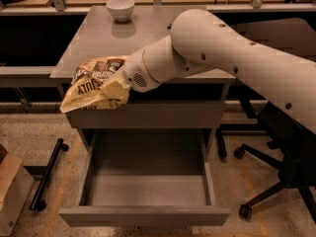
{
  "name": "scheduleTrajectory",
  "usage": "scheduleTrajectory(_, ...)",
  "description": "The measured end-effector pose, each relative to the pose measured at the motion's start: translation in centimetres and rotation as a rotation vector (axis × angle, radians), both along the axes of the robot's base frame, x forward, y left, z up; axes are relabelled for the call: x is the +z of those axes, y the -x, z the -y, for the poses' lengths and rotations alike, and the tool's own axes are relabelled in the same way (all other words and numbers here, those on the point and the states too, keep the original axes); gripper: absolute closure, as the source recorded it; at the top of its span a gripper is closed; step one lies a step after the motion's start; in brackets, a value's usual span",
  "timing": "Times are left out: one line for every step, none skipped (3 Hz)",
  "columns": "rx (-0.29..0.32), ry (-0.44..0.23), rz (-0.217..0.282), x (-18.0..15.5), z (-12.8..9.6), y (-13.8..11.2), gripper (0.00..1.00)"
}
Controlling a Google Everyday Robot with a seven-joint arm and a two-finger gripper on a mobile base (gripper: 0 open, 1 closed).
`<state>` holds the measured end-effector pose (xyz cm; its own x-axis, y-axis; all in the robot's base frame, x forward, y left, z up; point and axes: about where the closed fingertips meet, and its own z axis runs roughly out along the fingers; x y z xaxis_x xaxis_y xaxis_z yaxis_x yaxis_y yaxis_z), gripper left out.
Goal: Place brown chip bag into middle drawer
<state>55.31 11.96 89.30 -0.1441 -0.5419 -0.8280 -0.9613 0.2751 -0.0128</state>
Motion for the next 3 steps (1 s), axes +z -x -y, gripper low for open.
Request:
scheduleTrajectory(-0.026,-0.011,-0.052,-1.9,0.2,1.3,1.00)
scheduleTrajectory(-0.069,-0.022,-0.143,-6.1,1.3,3.8,1.00)
scheduleTrajectory(-0.111,-0.033,-0.240,-11.0,2.7,5.5,1.00)
